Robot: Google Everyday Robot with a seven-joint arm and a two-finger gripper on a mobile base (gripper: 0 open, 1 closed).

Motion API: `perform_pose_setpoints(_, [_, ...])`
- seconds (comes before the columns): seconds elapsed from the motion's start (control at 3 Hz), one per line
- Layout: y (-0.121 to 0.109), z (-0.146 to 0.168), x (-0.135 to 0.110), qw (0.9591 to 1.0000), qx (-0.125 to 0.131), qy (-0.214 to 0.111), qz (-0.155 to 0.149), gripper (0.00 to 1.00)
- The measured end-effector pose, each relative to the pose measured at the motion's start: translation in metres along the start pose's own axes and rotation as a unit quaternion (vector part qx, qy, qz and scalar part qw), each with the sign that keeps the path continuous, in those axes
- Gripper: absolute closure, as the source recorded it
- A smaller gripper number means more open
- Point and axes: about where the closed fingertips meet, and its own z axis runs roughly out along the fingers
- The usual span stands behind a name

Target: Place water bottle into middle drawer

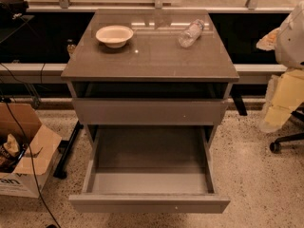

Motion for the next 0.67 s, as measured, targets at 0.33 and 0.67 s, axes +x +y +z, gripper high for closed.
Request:
perform_pose_setpoints(0.33, [0.0,0.0,0.0,1.0,0.0,0.0,0.0,0.0])
perform_pose_setpoints(0.67, [-0.008,0.009,-0.013,0.9996,0.006,-0.026,0.009,0.0])
